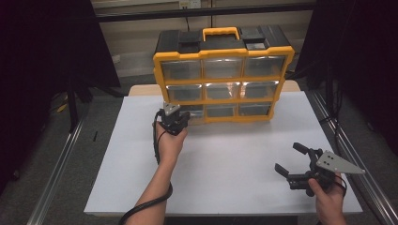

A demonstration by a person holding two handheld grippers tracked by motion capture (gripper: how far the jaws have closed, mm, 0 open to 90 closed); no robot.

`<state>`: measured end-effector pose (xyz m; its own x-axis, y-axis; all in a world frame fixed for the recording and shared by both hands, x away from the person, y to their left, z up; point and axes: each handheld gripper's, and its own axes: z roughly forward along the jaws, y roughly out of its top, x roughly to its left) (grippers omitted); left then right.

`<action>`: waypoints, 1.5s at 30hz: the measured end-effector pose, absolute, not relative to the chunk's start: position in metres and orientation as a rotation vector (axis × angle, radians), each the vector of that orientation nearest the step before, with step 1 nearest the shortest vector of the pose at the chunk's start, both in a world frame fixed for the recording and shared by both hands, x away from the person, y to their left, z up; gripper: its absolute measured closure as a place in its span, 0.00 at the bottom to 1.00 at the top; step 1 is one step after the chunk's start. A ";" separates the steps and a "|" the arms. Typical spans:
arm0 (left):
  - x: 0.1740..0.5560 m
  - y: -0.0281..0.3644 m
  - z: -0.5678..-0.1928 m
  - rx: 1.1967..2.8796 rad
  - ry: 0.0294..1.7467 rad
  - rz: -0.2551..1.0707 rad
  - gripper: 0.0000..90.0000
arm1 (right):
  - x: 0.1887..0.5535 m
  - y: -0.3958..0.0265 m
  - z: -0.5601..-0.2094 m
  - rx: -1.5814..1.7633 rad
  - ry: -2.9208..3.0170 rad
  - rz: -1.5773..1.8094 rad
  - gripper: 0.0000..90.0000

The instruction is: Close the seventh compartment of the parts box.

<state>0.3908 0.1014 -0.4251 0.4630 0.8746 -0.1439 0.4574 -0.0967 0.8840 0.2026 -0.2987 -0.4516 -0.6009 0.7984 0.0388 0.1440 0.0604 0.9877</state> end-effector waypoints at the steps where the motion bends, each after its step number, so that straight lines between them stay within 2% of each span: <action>1: 0.391 0.102 -0.425 1.735 1.147 0.534 1.00 | 0.203 -0.299 -0.452 0.942 1.805 1.581 0.00; 45: 0.401 0.098 -0.427 1.713 1.173 0.561 1.00 | 0.202 -0.300 -0.452 0.942 1.802 1.587 0.00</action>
